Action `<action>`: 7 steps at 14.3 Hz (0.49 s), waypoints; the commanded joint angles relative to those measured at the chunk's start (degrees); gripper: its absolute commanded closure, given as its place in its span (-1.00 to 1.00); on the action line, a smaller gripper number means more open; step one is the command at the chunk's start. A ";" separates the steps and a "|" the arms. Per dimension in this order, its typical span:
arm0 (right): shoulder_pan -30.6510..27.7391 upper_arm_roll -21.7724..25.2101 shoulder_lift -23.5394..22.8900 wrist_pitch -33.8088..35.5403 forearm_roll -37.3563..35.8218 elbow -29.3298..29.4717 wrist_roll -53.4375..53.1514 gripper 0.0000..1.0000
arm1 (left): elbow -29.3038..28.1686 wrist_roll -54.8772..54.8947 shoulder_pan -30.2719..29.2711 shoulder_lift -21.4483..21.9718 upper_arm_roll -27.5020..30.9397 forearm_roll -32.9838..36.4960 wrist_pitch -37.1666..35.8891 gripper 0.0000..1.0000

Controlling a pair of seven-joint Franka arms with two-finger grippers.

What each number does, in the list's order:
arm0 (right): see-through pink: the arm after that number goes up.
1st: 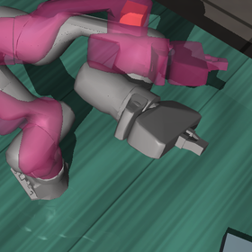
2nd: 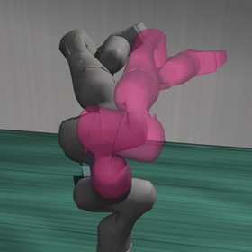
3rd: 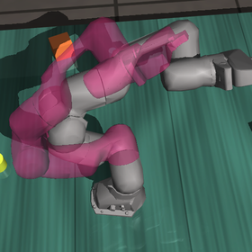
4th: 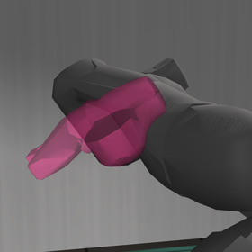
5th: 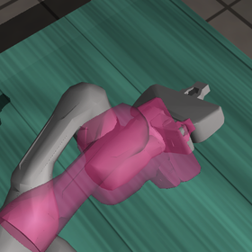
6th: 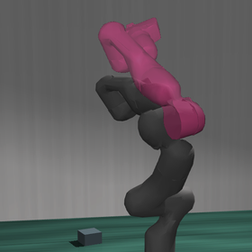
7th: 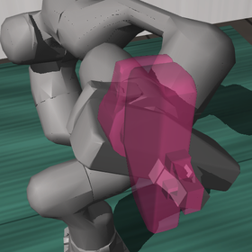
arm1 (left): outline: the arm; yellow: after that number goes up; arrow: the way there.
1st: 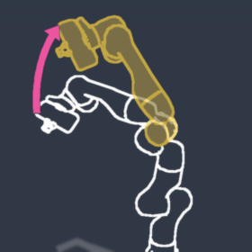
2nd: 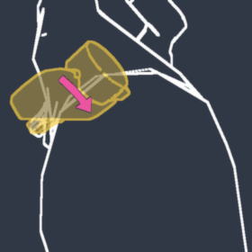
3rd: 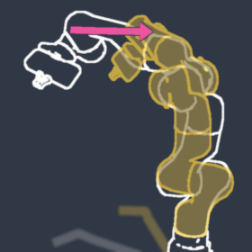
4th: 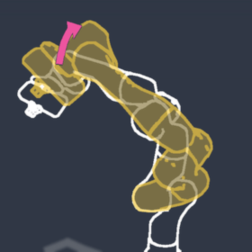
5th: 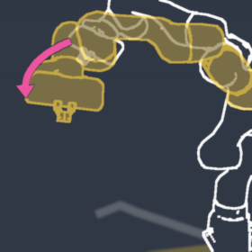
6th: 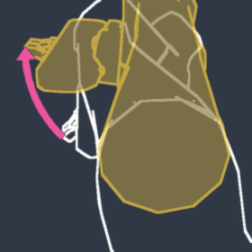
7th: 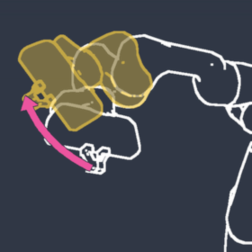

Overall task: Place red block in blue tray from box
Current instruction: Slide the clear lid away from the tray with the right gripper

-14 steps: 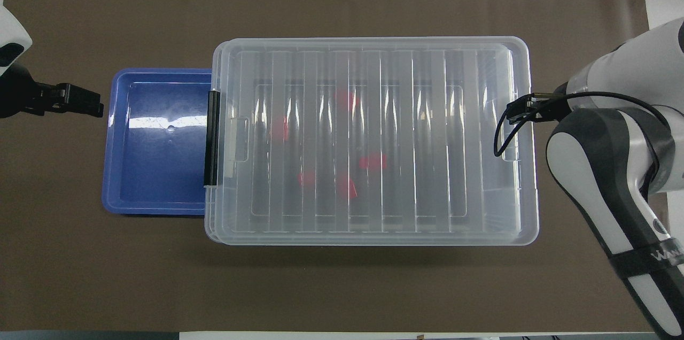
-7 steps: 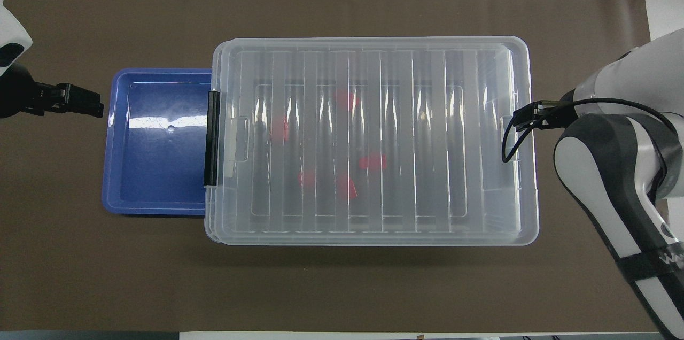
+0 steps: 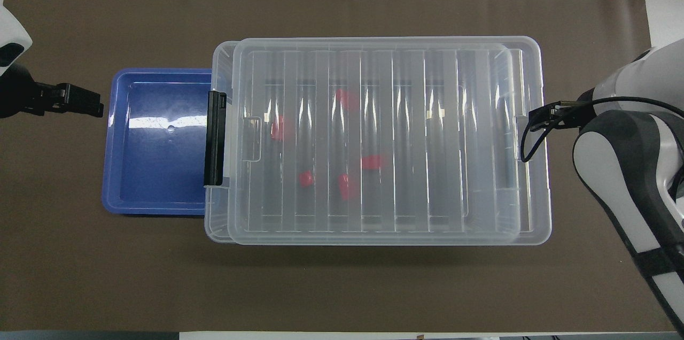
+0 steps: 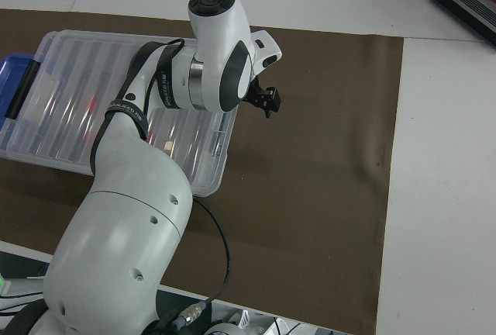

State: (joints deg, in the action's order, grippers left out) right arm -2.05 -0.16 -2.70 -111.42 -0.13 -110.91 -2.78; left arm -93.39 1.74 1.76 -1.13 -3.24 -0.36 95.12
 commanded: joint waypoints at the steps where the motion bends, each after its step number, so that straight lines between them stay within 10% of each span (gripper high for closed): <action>1: -2.69 -0.37 1.29 -1.61 -0.05 -1.68 4.00 -1.00 | -1.18 0.81 -0.53 1.22 -0.02 -0.78 -0.46 -1.00; 7: -5.68 -0.37 1.12 -1.78 -0.23 -1.42 8.14 -1.00 | -1.09 0.55 -0.18 1.13 -0.10 -0.78 0.24 -1.00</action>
State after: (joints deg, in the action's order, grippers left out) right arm -5.97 -0.11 -2.65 -111.62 -0.15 -110.92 2.87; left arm -93.39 1.74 1.77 -1.13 -3.26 -0.36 95.10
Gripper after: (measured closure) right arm 0.000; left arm 0.000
